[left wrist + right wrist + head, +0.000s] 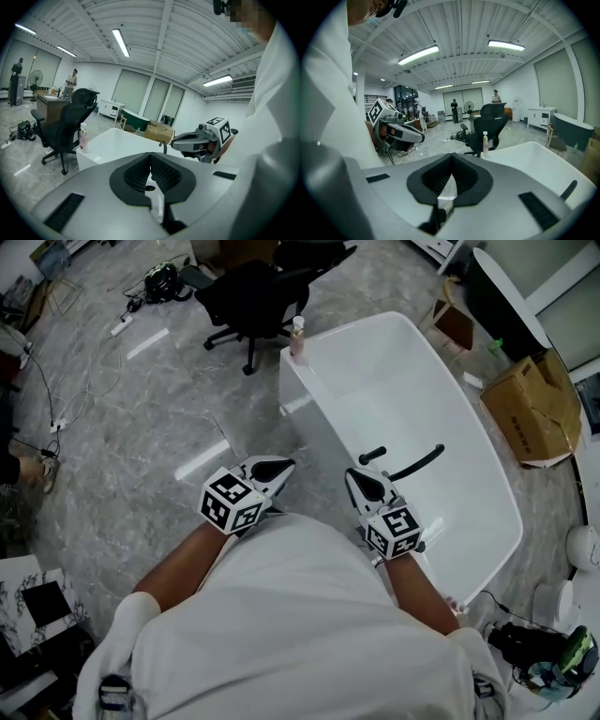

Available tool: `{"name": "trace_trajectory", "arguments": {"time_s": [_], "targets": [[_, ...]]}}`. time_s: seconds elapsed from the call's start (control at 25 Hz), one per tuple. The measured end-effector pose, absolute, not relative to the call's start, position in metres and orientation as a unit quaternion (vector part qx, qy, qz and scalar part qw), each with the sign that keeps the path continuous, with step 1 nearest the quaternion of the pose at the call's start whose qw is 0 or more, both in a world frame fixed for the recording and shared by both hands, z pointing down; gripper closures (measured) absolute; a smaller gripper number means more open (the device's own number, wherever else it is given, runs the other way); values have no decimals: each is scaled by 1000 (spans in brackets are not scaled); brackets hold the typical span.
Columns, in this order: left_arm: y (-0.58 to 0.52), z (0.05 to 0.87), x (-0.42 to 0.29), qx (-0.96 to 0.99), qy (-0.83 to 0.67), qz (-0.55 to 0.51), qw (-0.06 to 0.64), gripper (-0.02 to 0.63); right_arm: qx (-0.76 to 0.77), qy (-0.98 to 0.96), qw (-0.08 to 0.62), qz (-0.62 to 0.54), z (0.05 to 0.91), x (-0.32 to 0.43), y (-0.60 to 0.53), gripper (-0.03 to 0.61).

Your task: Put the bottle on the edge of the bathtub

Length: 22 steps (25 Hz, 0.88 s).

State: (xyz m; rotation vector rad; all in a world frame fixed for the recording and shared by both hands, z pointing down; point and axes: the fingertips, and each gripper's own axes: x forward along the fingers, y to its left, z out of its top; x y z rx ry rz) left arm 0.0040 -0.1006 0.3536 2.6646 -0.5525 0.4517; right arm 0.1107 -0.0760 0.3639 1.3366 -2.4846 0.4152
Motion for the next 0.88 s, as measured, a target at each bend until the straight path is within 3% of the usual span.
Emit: {"name": "trace_trajectory", "arguments": {"time_s": [0.88], "targets": [[-106,359,6,945,-209,164,189,595,457,-869,140,128,362,115,-80,571]]}}
